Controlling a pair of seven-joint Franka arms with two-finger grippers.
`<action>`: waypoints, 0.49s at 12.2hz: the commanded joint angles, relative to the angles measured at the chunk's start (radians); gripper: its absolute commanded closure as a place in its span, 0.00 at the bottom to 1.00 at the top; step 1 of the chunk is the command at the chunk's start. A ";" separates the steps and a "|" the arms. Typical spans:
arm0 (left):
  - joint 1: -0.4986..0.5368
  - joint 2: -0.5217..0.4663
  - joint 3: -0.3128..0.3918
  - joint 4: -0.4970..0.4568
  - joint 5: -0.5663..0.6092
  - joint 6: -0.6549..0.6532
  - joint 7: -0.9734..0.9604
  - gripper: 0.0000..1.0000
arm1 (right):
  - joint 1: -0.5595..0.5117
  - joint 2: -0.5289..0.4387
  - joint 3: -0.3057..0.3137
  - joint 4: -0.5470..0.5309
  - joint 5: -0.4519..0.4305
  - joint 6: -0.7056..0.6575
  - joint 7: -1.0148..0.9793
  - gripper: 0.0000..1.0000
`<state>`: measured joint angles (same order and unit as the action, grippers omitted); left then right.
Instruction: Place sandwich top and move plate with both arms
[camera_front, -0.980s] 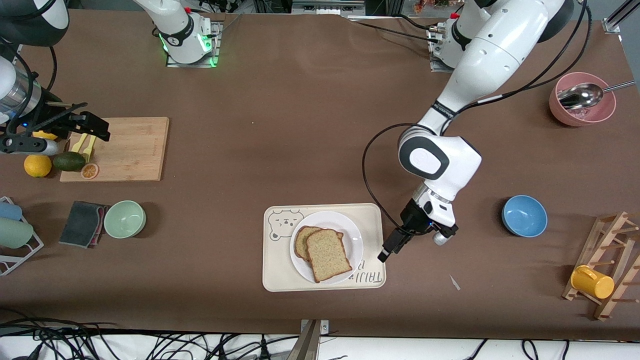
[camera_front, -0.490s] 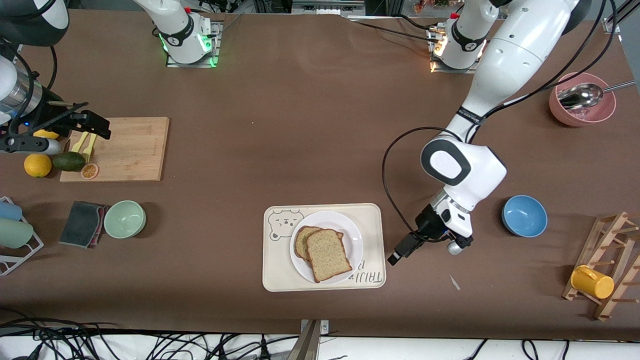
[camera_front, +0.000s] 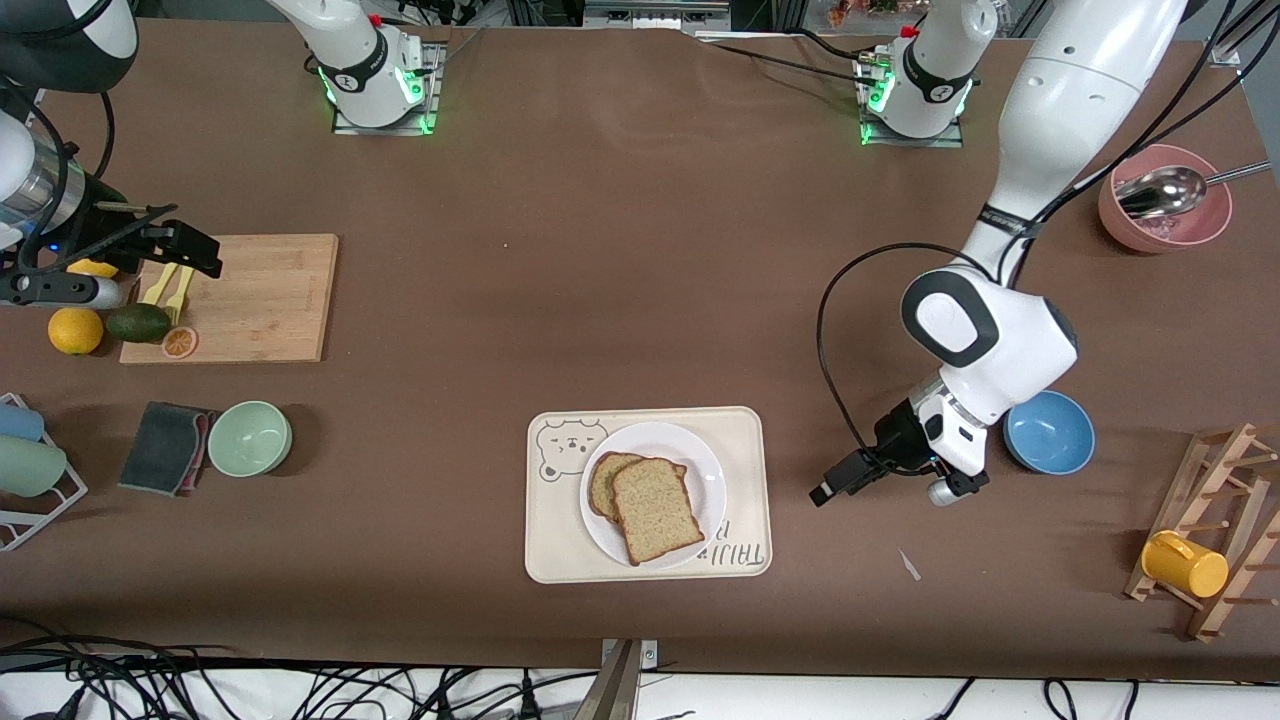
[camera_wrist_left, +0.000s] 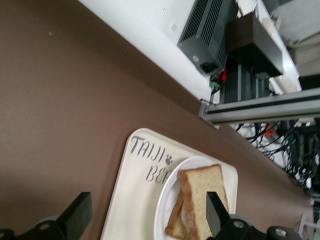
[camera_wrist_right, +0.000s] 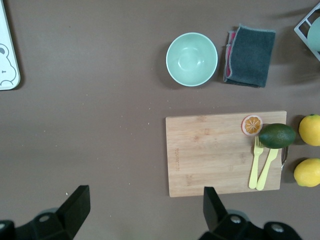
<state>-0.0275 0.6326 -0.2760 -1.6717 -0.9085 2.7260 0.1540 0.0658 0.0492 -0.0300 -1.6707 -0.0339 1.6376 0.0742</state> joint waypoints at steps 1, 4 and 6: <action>0.003 -0.093 0.050 -0.065 0.175 -0.129 -0.135 0.00 | 0.000 -0.008 -0.001 0.008 0.005 -0.030 0.010 0.00; 0.003 -0.134 0.110 -0.065 0.382 -0.254 -0.221 0.00 | 0.000 -0.003 0.001 0.008 0.012 -0.027 0.010 0.00; 0.020 -0.171 0.121 -0.068 0.520 -0.316 -0.283 0.00 | 0.000 -0.003 0.001 0.005 0.006 -0.028 0.009 0.00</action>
<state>-0.0225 0.5266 -0.1631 -1.6990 -0.4853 2.4643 -0.0728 0.0658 0.0494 -0.0299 -1.6708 -0.0336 1.6238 0.0744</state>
